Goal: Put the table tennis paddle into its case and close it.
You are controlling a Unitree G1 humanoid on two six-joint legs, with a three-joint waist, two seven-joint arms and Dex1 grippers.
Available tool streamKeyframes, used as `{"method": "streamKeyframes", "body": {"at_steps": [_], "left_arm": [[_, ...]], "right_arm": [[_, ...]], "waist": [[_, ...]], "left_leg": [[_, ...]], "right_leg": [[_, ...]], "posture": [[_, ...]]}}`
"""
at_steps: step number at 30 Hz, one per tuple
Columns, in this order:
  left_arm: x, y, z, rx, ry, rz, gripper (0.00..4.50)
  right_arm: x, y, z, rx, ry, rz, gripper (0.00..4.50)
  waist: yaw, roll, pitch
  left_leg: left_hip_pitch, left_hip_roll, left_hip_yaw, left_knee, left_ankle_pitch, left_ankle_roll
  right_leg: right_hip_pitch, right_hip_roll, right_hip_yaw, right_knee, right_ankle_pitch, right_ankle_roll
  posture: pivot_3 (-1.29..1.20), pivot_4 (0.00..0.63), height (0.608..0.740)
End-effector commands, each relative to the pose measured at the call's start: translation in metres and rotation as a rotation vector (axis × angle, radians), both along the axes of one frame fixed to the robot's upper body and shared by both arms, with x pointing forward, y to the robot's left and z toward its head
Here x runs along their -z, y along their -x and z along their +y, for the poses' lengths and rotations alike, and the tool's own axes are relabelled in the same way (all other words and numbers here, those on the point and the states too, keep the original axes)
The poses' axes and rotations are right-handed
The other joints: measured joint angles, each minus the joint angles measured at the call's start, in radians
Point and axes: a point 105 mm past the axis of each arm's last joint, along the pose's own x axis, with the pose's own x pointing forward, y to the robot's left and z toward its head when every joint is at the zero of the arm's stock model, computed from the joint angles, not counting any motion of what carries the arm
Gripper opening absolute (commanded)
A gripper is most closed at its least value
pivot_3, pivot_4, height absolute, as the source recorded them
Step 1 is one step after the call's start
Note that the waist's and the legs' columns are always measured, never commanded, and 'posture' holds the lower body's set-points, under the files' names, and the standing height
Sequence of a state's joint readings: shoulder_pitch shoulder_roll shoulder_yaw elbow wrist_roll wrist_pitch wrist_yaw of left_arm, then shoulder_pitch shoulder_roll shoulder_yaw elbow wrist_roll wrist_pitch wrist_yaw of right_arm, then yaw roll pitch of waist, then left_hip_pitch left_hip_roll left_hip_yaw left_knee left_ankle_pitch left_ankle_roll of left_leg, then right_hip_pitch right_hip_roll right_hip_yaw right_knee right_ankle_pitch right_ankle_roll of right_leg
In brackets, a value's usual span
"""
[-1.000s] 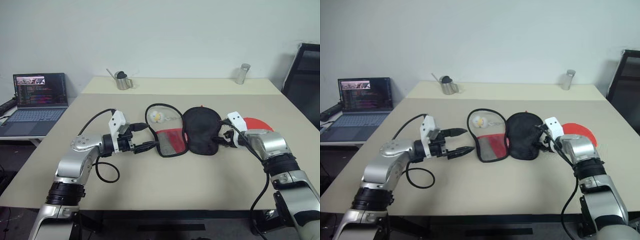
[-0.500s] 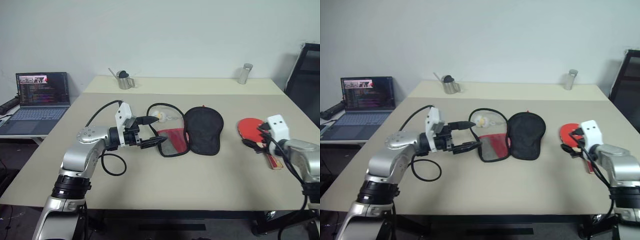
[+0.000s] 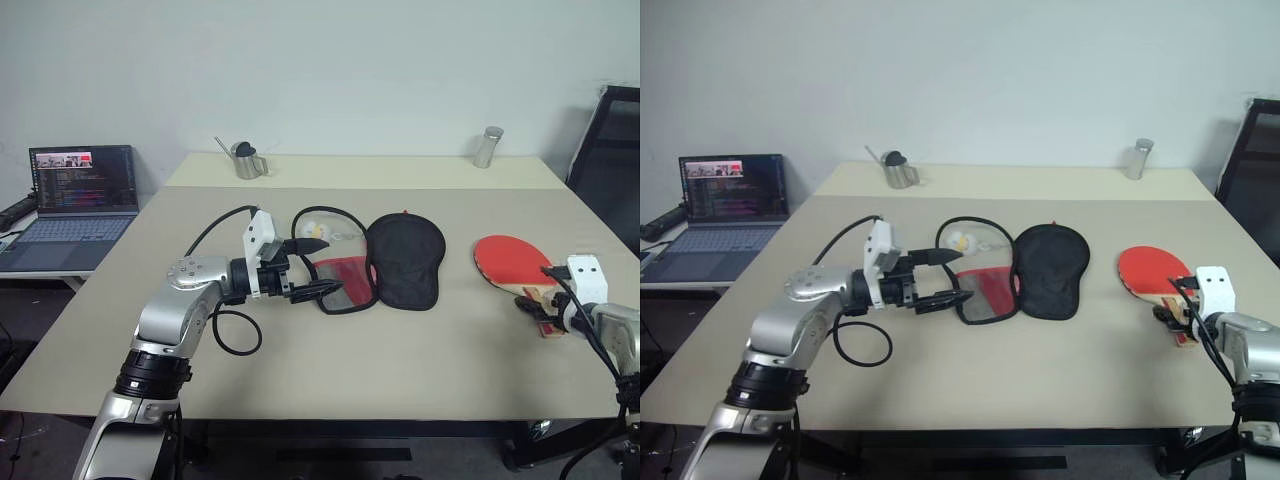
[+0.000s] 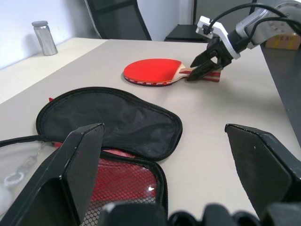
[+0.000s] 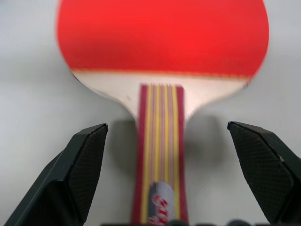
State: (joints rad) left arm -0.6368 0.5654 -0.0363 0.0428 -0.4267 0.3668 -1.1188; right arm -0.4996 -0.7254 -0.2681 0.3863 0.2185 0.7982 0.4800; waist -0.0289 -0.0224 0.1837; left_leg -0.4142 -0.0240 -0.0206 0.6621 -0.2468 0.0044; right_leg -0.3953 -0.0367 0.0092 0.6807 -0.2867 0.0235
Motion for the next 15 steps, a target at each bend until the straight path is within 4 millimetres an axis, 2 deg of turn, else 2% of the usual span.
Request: {"method": "streamKeyframes", "body": {"at_steps": [1, 7, 11, 15], "left_arm": [[-0.012, 0.0, 0.002, -0.004, -0.007, -0.057, 4.5], [-0.012, -0.002, 0.007, -0.029, -0.004, -0.063, 4.5], [-0.01, -0.002, 0.008, -0.033, -0.009, -0.063, 4.5], [-0.009, -0.002, 0.01, -0.042, -0.013, -0.062, 4.5]], "right_arm": [[-0.01, -0.008, -0.001, -0.007, 0.004, -0.034, 4.49], [-0.006, -0.016, 0.005, -0.026, -0.023, -0.03, 4.49], [-0.003, -0.019, 0.009, -0.035, -0.012, -0.023, 3.67], [0.0, -0.021, 0.011, -0.023, 0.013, -0.016, 2.23]], "waist": [[-0.002, 0.0, 0.0], [-0.003, 0.0, 0.0], [-0.003, 0.0, 0.0], [-0.004, 0.0, 0.0]], "left_leg": [[0.0, 0.0, 0.0, 0.0, 0.0, 0.0], [0.001, 0.0, 0.001, 0.0, 0.0, 0.0], [0.001, 0.0, 0.001, 0.0, 0.0, 0.0], [0.003, 0.0, 0.001, 0.0, 0.0, 0.0]], "right_leg": [[0.0, 0.0, 0.0, 0.0, 0.0, 0.0], [0.001, 0.0, 0.001, 0.0, 0.0, 0.0], [0.001, 0.0, 0.001, 0.0, 0.0, 0.0], [0.003, 0.0, 0.002, 0.0, 0.0, 0.0]], "posture": [[0.0, 0.15, 0.74], [0.0, 0.15, 0.74], [0.0, 0.15, 0.74], [0.0, 0.15, 0.74]]}}
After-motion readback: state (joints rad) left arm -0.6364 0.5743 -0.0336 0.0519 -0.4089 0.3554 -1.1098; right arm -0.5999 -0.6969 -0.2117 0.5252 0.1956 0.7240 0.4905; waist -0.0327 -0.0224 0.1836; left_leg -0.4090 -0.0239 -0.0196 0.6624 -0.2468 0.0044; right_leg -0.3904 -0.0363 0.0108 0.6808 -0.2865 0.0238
